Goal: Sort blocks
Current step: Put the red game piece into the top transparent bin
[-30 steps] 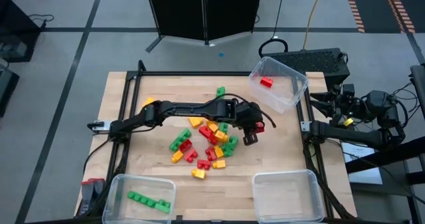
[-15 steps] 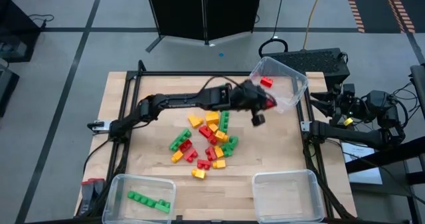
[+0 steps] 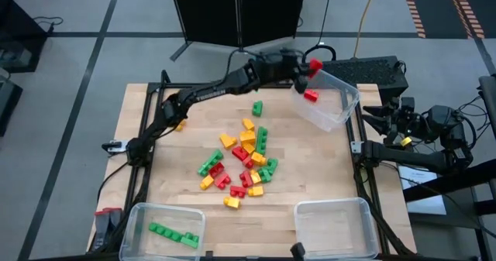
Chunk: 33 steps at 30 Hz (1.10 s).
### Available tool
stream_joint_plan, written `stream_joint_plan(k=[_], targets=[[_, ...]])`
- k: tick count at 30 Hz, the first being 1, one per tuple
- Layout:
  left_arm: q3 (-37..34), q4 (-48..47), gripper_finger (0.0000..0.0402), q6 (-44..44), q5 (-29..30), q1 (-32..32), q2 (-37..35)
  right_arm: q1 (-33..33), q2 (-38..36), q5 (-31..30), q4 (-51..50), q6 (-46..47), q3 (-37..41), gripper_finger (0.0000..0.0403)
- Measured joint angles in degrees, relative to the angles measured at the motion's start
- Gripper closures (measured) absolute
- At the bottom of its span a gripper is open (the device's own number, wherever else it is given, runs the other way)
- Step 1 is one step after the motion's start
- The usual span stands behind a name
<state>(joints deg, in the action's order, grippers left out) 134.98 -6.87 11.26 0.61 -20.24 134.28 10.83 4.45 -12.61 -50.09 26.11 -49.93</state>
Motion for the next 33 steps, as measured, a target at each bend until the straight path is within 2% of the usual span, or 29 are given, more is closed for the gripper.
stream_joint_plan(k=[8, 13, 22, 25, 26, 29, 33], targets=[[0.0, 2.4, 0.0389, 2.0, -3.2, 0.5, 2.7, 0.0, 0.0, -2.6, 0.0, -1.3, 0.0, 0.0195], [0.0, 2.9, 0.0389, 3.3, -2.7, 1.7, 3.9, 0.0, 0.0, -2.7, 0.0, -1.5, 0.0, 0.0195], [0.0, 15.3, 0.0389, 15.0, -0.4, 1.0, 5.4, 0.0, 0.0, -4.0, 0.0, -1.4, 0.0, 0.0195], [0.0, 16.7, 0.0389, 15.4, -0.2, 0.5, 5.4, 0.0, 0.0, -4.9, 0.1, -1.6, 0.0, 0.0195], [0.0, 16.8, 0.0389, 15.4, -1.0, 0.4, 5.4, 0.0, 0.0, -5.2, 0.1, -1.6, 0.0, 0.0195], [0.0, 15.7, 0.0389, 15.5, -8.1, -0.6, 5.0, 0.0, 0.0, -5.4, 0.1, -1.7, 0.0, 0.0195], [0.0, 9.6, 0.0389, 12.0, -11.7, -1.8, 2.3, 0.0, 0.0, -5.4, 0.1, -1.7, 0.0, 0.0195]])
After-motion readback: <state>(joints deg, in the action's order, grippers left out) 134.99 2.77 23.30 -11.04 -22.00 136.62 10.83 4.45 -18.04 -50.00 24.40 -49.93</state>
